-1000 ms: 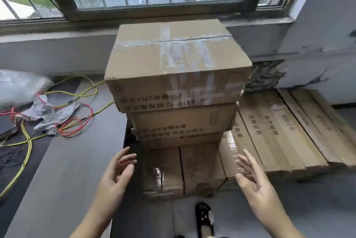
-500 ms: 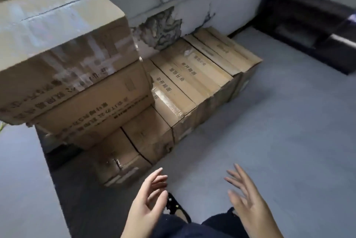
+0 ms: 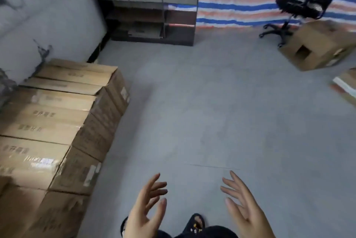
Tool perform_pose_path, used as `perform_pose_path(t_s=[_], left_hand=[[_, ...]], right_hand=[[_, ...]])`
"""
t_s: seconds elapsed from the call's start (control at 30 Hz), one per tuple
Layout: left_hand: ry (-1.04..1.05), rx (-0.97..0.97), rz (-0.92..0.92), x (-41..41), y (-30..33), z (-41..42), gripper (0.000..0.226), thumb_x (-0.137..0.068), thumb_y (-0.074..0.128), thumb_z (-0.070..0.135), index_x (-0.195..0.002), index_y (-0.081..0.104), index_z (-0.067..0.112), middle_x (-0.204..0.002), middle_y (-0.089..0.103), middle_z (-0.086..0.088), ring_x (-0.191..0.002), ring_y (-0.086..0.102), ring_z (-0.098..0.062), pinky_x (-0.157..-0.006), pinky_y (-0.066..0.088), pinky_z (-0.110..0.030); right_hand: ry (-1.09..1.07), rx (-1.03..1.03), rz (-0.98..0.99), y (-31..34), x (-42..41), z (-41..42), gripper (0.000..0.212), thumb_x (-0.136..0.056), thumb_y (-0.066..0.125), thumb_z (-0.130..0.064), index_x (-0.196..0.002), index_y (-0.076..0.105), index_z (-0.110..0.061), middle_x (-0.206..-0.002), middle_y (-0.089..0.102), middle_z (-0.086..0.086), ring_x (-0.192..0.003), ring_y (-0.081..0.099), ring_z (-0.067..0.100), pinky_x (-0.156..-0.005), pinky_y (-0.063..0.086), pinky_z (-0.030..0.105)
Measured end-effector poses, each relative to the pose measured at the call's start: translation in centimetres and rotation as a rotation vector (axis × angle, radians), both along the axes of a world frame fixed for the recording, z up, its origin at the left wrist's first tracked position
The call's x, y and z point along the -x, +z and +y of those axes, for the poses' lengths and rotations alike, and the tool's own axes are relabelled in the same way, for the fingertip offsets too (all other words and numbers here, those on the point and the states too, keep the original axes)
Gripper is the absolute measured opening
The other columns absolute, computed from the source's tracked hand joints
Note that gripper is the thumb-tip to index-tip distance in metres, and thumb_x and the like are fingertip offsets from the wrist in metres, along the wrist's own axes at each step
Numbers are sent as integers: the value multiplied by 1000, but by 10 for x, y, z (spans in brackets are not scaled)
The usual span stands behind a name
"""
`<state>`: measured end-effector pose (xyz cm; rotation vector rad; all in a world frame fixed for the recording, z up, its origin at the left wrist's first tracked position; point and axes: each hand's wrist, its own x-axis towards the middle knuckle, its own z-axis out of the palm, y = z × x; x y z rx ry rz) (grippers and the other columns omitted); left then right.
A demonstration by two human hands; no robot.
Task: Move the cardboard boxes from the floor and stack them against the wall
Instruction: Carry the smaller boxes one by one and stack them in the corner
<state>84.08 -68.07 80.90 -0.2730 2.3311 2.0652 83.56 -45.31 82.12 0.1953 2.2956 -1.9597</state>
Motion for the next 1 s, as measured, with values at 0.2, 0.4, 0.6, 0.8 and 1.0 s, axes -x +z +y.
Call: perform_pose_path(t_s=[0.2, 0.4, 0.6, 0.8, 1.0], left_hand=[[-294, 22, -31, 64, -1, 90, 47, -60, 56, 40, -100, 55, 64, -102, 68, 16, -89, 68, -8, -78, 48, -10], [-559, 28, -186, 144, -16, 180, 55, -48, 52, 48, -101, 66, 45, -93, 72, 3, -83, 69, -6, -75, 47, -8], [-815, 114, -101, 245, -16, 283, 51, -54, 51, 47, -103, 58, 59, -99, 69, 12, -89, 68, -5, -81, 48, -12], [-973, 149, 26, 349, 3, 398, 46, -58, 51, 47, -99, 54, 66, -95, 68, 20, -91, 68, -7, -80, 49, -11], [-1154, 151, 35, 396, -2, 516, 44, -60, 52, 47, -100, 55, 65, -96, 68, 18, -92, 67, -8, -82, 49, -13]], right_hand=[[-228, 40, -95, -13, -5, 76, 66, -84, 62, -6, -103, 53, -69, -108, 64, -28, -104, 63, 0, -79, 46, 6], [-509, 147, -185, -29, 9, 139, 72, -71, 80, -13, -93, 52, -75, -112, 66, -12, -97, 65, -1, -73, 47, 8], [-810, 63, -155, -50, 71, 213, 91, -82, 54, 14, -93, 51, -76, -102, 68, -22, -93, 65, -1, -73, 49, 9], [-951, 193, -166, -47, 145, 303, 80, -87, 47, 15, -93, 56, -64, -106, 62, -9, -74, 63, -14, -66, 47, 4], [-1258, 236, -203, -43, 164, 387, 99, -83, 44, 26, -70, 58, -72, -81, 69, -28, -74, 66, -10, -65, 48, 6]])
